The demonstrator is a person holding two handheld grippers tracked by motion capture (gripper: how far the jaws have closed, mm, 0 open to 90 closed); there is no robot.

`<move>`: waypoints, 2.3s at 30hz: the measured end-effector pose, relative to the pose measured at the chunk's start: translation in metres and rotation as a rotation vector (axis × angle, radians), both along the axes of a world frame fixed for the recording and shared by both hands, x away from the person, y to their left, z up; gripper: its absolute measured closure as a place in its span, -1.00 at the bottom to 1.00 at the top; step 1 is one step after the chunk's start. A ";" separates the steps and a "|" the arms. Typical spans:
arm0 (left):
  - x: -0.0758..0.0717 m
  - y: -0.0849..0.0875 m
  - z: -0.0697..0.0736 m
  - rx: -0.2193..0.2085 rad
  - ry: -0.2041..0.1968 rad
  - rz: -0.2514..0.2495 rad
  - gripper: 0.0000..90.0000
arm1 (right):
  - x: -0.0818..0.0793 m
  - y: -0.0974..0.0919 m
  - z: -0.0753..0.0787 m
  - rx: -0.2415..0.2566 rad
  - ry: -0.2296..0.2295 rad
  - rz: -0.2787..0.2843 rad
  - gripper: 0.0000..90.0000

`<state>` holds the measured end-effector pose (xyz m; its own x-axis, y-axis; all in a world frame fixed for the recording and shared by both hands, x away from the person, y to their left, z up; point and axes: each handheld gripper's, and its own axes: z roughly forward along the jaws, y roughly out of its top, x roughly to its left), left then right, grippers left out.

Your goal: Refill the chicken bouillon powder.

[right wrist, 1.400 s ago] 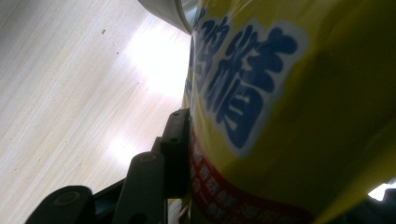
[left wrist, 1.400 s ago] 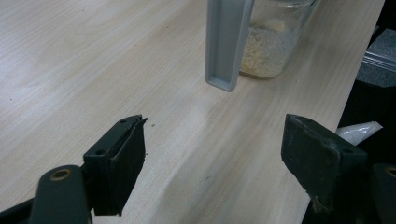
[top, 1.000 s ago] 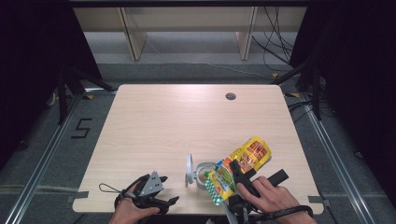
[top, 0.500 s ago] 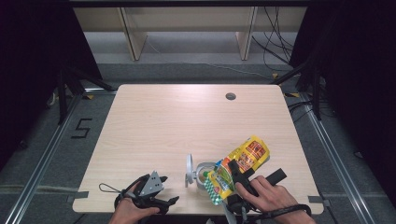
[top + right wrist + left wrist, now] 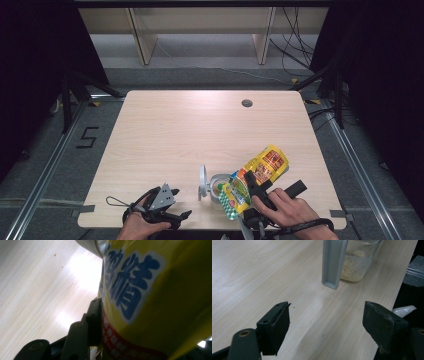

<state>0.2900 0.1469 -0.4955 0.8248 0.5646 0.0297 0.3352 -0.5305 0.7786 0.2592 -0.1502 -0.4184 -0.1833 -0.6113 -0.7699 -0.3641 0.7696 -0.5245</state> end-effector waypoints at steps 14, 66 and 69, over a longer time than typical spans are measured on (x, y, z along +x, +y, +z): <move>0.000 0.000 0.000 -0.002 0.000 0.001 -0.52 | 0.001 0.000 0.000 -0.001 -0.019 0.011 0.40; -0.001 0.000 0.000 -0.001 0.003 -0.003 -0.52 | 0.001 0.001 0.004 -0.045 -0.026 0.013 0.40; -0.001 -0.001 0.000 -0.006 0.009 -0.001 -0.52 | 0.002 0.001 0.004 -0.035 -0.026 0.012 0.40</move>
<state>0.2891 0.1464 -0.4951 0.8255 0.5641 0.0193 0.3414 -0.5263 0.7787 0.2608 -0.1490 -0.4147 -0.1559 -0.6402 -0.7523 -0.3597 0.7461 -0.5604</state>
